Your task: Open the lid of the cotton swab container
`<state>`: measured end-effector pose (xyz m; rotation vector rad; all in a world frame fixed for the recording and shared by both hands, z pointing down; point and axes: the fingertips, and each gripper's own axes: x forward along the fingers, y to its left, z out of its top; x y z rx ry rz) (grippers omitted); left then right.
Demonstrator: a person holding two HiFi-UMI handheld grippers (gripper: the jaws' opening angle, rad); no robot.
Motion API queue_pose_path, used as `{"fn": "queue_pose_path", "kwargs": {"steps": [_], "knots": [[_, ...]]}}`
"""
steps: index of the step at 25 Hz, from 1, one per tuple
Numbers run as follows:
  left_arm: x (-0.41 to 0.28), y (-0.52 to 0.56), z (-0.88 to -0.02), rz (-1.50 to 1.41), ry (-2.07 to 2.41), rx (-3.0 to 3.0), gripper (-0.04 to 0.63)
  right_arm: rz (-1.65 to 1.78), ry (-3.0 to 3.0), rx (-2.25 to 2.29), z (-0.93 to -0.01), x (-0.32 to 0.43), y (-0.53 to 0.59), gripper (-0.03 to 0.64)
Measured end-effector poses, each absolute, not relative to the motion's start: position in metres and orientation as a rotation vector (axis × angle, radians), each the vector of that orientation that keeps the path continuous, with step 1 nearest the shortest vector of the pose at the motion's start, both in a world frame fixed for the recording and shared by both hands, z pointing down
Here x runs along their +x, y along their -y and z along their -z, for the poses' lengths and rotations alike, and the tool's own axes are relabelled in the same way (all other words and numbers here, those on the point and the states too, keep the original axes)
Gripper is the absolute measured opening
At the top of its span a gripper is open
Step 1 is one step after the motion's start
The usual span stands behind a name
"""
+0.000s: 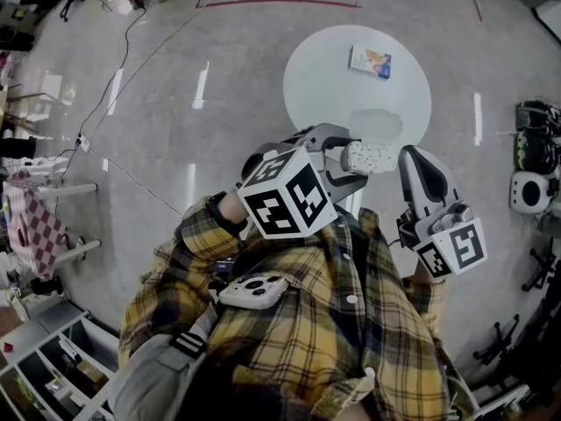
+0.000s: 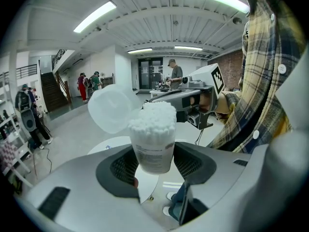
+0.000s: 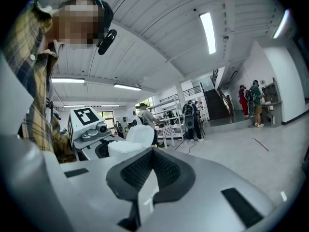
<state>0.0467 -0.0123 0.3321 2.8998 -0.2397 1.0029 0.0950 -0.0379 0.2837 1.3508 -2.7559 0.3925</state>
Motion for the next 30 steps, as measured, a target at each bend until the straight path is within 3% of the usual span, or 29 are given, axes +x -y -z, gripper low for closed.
{"fn": "queue_pose_path", "kwargs": {"steps": [30], "knots": [[0.0535,0.0177,-0.3340,-1.004,0.216,2.910,0.238,-0.402,2.740,1.342,-0.2885,0.0996,0.0429,0.015]]}}
